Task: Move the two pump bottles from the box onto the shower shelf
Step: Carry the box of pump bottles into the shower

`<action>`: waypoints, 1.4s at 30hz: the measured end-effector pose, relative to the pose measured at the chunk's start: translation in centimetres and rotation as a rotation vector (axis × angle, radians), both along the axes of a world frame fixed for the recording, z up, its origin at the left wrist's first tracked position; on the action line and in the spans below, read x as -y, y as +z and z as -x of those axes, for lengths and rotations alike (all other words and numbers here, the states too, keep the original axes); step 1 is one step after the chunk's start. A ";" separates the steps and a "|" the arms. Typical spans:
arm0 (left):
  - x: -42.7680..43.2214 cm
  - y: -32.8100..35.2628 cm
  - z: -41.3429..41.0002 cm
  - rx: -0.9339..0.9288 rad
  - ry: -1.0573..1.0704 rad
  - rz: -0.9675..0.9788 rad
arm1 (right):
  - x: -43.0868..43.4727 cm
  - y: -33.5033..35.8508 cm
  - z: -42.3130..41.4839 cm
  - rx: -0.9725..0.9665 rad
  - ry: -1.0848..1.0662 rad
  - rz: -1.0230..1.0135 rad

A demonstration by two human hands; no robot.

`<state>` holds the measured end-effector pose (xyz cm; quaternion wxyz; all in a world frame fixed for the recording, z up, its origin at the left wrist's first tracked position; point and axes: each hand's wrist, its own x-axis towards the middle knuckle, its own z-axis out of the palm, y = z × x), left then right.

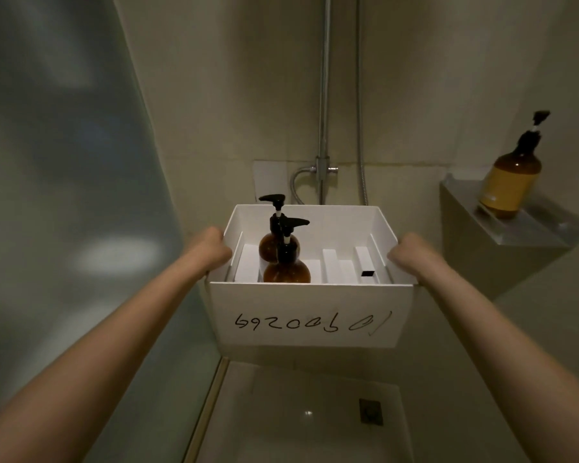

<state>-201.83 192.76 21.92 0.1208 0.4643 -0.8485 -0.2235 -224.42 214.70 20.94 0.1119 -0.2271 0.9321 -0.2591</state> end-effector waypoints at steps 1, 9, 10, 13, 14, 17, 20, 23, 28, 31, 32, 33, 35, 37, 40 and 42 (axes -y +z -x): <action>0.2 -0.8 0.2 0.011 0.004 0.002 | 0.2 -0.9 0.2 0.006 -0.002 0.003; 2.4 -9.3 1.4 0.033 -0.023 -0.014 | 1.4 -9.9 0.9 0.083 -0.051 0.029; 2.7 -10.6 1.7 0.030 -0.029 -0.022 | 1.6 -11.2 1.0 0.078 -0.058 0.023; 3.5 -14.8 2.2 0.019 -0.047 -0.046 | 2.1 -15.3 1.2 0.075 -0.083 0.007; 3.7 -16.3 2.3 0.012 -0.059 -0.051 | 2.2 -16.8 1.3 0.070 -0.093 -0.001; 4.0 -20.9 2.5 -0.007 -0.087 -0.052 | 2.5 -21.7 1.5 0.037 -0.115 -0.009; 4.0 -25.8 2.6 -0.010 -0.094 -0.042 | 2.8 -26.8 1.8 0.035 -0.115 0.010; 4.2 -30.9 2.4 0.022 -0.096 -0.026 | 2.9 -32.0 1.9 0.022 -0.111 -0.001; 4.6 -40.0 2.1 0.069 -0.079 0.000 | 3.5 -40.8 1.7 0.034 -0.075 -0.025; 4.9 -44.9 1.8 0.102 -0.074 0.003 | 3.9 -46.0 1.5 0.037 -0.048 -0.044; 5.1 -46.4 1.8 0.113 -0.073 0.005 | 4.0 -47.7 1.5 0.041 -0.043 -0.054; 5.2 -47.9 1.7 0.125 -0.073 0.006 | 4.0 -49.3 1.4 0.045 -0.041 -0.066; 5.5 -51.0 1.6 0.129 -0.075 -0.001 | 4.2 -52.3 1.2 0.052 -0.037 -0.082; 5.9 -54.1 1.6 0.118 -0.068 -0.018 | 4.4 -55.1 1.2 0.052 -0.028 -0.085; 6.3 -58.7 1.8 0.108 -0.041 -0.041 | 4.7 -59.0 1.2 0.045 -0.036 -0.102; 6.6 -61.5 1.9 0.101 -0.038 -0.044 | 4.8 -61.7 1.1 0.042 -0.039 -0.108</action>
